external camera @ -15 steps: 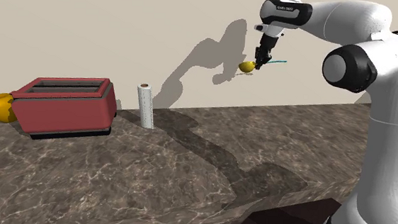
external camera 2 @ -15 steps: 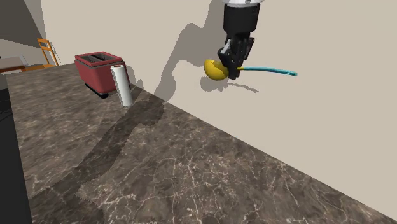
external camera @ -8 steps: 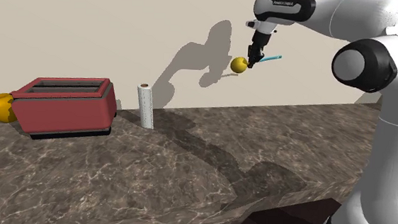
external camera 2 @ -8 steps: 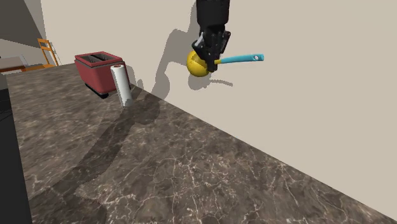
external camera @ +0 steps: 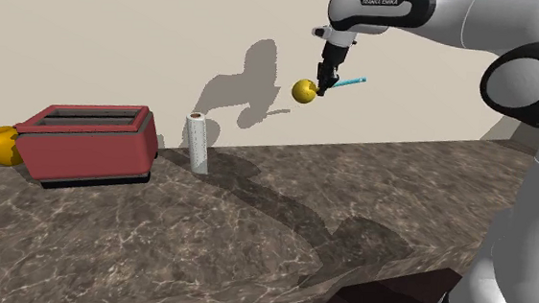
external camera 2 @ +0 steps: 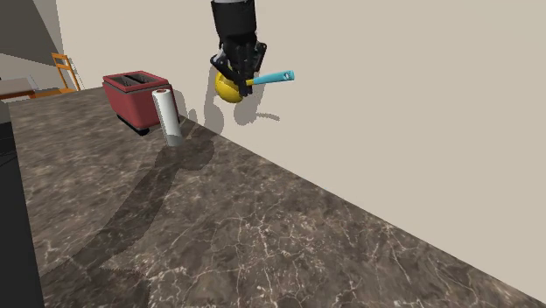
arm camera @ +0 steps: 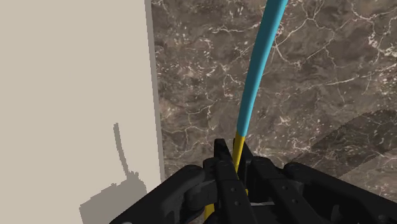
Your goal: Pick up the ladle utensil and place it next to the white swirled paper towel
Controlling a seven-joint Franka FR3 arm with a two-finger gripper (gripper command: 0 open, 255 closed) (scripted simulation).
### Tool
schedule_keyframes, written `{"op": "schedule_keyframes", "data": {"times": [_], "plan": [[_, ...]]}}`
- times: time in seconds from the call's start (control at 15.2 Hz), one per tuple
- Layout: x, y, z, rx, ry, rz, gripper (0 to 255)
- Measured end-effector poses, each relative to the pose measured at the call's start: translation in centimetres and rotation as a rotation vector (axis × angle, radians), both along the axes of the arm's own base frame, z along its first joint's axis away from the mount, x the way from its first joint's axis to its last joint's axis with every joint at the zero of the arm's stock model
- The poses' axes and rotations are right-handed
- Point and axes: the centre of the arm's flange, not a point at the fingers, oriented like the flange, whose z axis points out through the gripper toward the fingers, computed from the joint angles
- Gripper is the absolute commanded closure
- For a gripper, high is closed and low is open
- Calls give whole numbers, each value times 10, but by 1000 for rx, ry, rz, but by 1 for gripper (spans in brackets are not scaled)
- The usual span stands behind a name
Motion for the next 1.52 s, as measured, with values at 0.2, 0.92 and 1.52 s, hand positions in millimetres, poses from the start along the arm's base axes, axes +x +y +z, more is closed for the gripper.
{"op": "schedule_keyframes", "data": {"times": [0.2, 0.92, 1.52], "plan": [[2, 40, -2, 0, 0, 0, 255], [10, 184, 1, 0, -1, 0, 255], [13, 304, -2, 0, 0, 0, 255]]}}
